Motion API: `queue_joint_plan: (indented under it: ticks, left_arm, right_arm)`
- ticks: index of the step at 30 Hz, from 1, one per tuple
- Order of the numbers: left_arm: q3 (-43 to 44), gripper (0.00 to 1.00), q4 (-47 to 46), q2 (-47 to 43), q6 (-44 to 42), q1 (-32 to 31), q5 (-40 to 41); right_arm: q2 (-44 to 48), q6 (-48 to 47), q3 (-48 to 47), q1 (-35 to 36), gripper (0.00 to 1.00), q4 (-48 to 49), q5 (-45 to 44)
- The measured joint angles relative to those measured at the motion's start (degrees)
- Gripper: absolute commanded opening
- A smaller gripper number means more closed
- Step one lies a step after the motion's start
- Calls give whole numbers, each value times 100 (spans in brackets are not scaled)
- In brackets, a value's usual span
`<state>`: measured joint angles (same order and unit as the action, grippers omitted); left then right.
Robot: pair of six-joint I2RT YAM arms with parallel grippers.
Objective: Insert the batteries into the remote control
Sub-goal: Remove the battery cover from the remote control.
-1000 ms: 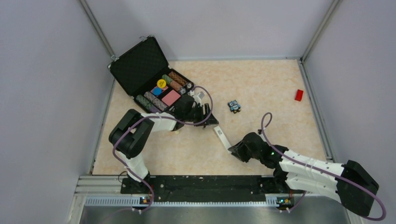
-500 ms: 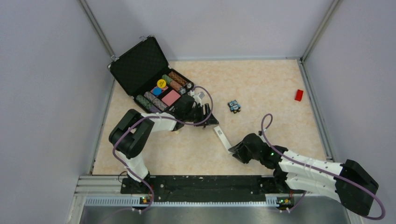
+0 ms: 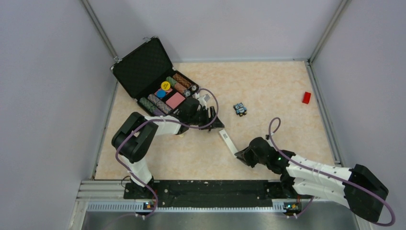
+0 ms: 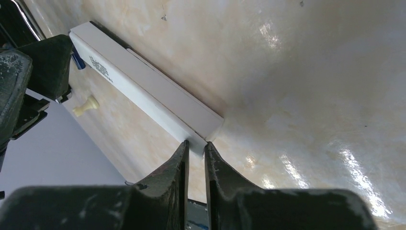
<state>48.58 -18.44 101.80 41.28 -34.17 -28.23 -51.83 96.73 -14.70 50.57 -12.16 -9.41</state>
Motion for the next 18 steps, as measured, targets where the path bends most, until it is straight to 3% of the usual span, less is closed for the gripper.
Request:
queue_joint_plan:
  ticks: [5, 18]
  left_arm:
    - [0, 64, 2, 0, -39, 0, 7]
    - [0, 65, 240, -109, -66, 0, 376]
  right_arm:
    - [249, -11, -107, 0, 0, -282, -96]
    - [728, -164, -457, 0, 0, -625, -586]
